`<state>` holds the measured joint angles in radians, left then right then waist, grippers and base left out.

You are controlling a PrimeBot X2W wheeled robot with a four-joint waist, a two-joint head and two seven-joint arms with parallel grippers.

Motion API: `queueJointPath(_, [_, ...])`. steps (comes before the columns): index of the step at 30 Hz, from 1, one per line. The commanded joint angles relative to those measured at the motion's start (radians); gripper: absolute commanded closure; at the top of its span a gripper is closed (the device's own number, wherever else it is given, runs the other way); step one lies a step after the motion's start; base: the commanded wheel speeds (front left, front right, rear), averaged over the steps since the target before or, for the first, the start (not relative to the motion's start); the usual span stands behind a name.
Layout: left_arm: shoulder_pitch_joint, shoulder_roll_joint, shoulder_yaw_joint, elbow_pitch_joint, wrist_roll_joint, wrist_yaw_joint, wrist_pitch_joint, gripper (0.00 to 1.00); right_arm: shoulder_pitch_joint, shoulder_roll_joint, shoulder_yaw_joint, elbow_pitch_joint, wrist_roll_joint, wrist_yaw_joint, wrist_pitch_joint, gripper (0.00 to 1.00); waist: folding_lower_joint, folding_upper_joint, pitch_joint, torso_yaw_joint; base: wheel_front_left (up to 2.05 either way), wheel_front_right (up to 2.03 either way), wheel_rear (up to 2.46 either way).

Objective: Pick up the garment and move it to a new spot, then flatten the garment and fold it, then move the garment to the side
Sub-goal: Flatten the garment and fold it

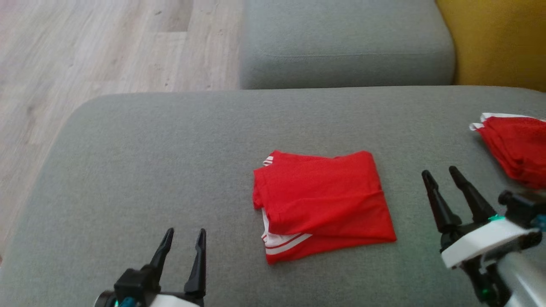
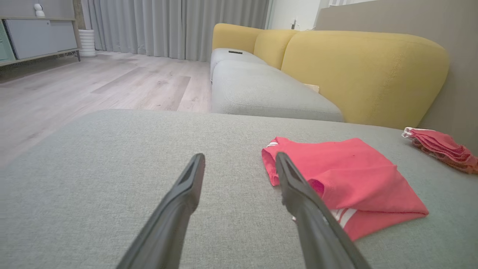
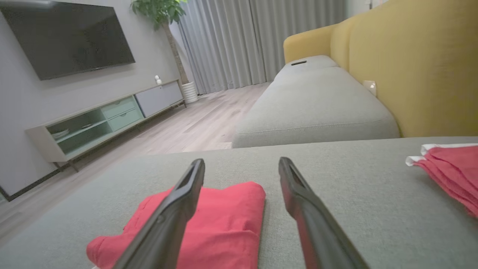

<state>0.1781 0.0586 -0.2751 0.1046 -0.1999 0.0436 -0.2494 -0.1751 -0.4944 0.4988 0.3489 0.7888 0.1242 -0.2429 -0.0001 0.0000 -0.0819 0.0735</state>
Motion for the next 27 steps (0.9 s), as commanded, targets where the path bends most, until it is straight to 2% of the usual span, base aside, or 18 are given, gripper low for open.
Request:
queueJointPath(1, [-0.019,-0.004,0.046,-0.045,0.012,0.007,-0.012,0.0,0.0,0.021,-0.044,-0.022,-0.068,0.007,-0.017,0.0,0.0001,0.0,-0.006,-0.016,0.0,0.0,0.0])
queueJointPath(6, [0.018,-0.006,0.084,-0.093,0.014,0.016,-0.012,0.0,0.115,0.177,-0.23,-0.093,-0.317,0.007,-0.018,0.0,0.0001,0.0,-0.023,-0.029,0.0,0.0,0.0])
queueJointPath(12, [0.047,-0.008,0.093,-0.133,0.064,0.022,-0.012,0.0,0.232,0.302,-0.314,-0.168,-0.488,0.007,-0.019,0.0,0.0001,0.0,-0.035,-0.037,0.0,0.0,0.0])
queueJointPath(18, [0.064,-0.008,0.1,-0.142,0.087,0.022,-0.012,0.0,0.265,0.344,-0.334,-0.188,-0.547,0.007,-0.019,0.0,0.0001,0.0,-0.044,-0.042,0.0,0.0,0.0])
queueJointPath(27, [0.065,-0.008,0.1,-0.132,0.094,0.01,-0.012,0.0,0.268,0.359,-0.357,-0.189,-0.568,0.007,-0.019,0.0,0.0001,0.0,-0.05,-0.039,0.0,0.0,0.0])
